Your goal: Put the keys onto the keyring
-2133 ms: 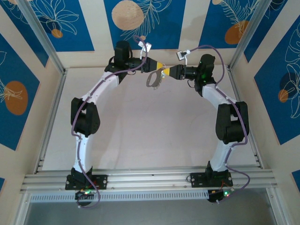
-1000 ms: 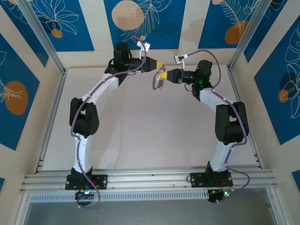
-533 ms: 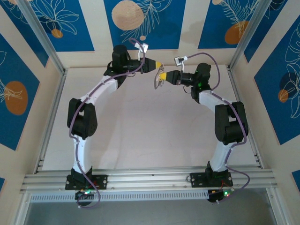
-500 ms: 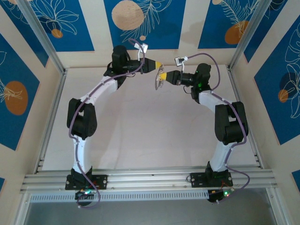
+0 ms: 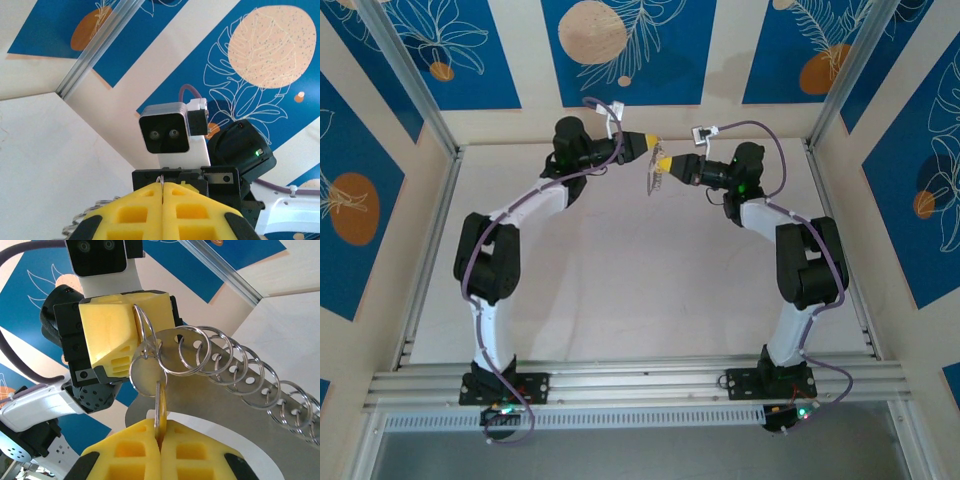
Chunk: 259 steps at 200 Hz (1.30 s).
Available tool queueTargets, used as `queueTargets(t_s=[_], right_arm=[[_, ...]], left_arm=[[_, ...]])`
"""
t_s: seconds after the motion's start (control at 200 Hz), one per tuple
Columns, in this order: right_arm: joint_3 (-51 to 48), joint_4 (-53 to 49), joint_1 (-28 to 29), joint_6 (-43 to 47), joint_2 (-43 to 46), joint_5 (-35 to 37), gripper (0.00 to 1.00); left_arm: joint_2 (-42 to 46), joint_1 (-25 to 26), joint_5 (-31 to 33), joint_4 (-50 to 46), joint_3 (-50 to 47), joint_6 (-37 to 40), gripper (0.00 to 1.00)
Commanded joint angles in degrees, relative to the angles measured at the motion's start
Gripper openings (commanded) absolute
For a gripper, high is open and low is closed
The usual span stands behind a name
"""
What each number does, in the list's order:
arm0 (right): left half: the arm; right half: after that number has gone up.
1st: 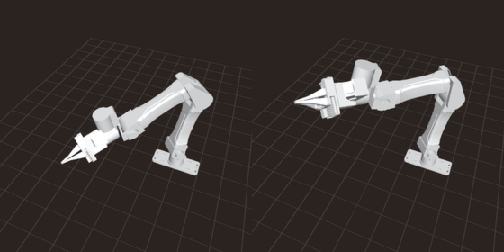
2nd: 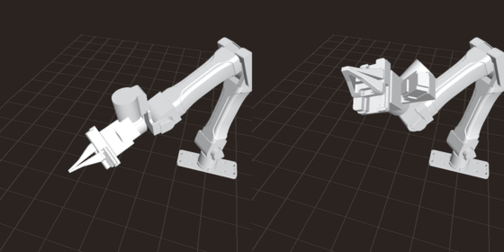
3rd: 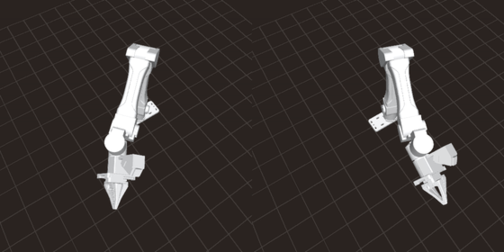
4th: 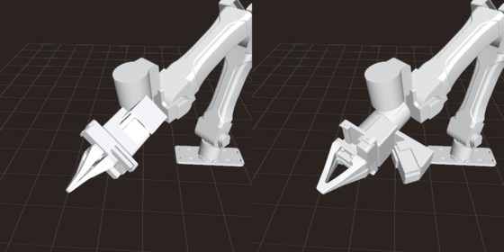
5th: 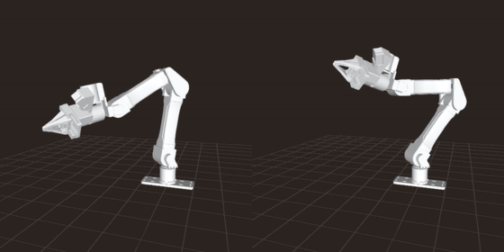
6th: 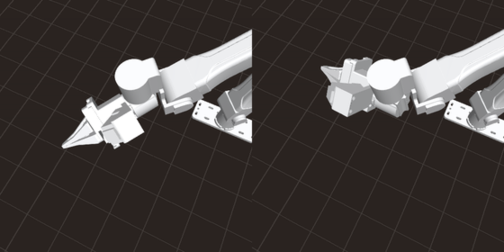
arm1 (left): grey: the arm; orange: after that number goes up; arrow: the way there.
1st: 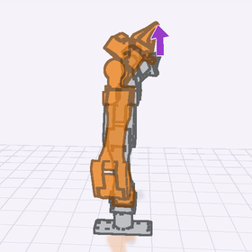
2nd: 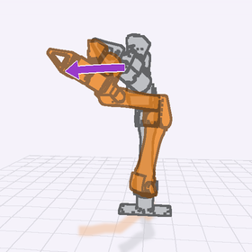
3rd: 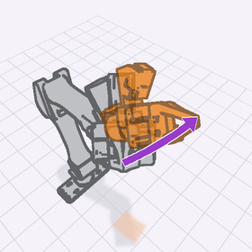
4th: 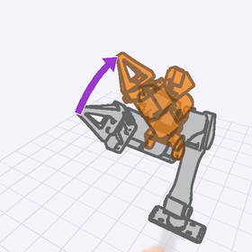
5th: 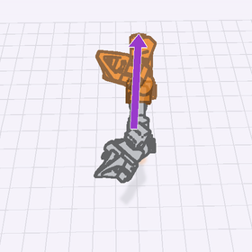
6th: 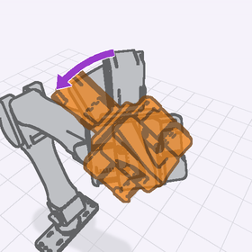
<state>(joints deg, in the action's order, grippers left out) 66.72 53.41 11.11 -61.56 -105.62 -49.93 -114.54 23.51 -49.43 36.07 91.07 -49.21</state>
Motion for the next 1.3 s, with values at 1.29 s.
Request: queueTargets(t_s=[1.29], right_arm=[[-0.6,-5.2,1.5,1.7,3.6,1.5,0.19]], left_arm=[[1.9,0.1,6.5,19.0,-1.4,-8.4,0.00]])
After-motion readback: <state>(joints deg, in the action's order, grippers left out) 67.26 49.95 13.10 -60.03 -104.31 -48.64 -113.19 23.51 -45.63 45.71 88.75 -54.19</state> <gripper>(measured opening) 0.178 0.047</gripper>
